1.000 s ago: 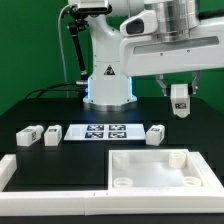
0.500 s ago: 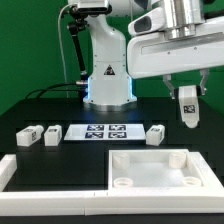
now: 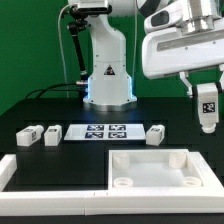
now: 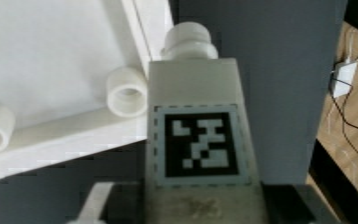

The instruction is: Assemble square table

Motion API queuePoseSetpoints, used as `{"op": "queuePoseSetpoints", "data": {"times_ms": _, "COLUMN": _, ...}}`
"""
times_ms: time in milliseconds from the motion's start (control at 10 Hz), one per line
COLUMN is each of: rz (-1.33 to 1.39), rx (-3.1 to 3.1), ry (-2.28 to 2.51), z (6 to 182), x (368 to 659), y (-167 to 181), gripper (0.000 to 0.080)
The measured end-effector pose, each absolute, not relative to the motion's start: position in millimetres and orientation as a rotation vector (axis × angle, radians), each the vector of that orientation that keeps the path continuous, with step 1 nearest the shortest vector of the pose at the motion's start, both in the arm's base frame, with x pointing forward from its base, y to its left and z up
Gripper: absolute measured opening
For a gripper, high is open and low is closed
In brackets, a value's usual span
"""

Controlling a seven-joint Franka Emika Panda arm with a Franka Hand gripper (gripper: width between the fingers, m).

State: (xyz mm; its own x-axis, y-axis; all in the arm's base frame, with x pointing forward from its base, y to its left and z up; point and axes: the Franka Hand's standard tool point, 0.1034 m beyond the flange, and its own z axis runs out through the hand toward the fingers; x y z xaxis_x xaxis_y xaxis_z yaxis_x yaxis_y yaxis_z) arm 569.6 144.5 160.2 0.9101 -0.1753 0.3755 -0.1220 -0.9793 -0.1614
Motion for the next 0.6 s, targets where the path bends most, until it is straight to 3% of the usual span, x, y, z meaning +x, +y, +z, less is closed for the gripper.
{"op": "queuePoseSetpoints", "data": {"times_ms": 300, "rz": -0.659, "rx": -2.996, "ry": 0.005, "z": 166.0, "x": 600.1, "y": 120.8, "gripper": 0.0291}}
{"op": "queuePoseSetpoints", "data": {"times_ms": 600, "rz": -0.651, "rx": -2.99, "ry": 0.019, "z": 164.4, "x": 598.6, "y": 122.4, "gripper": 0.0291}}
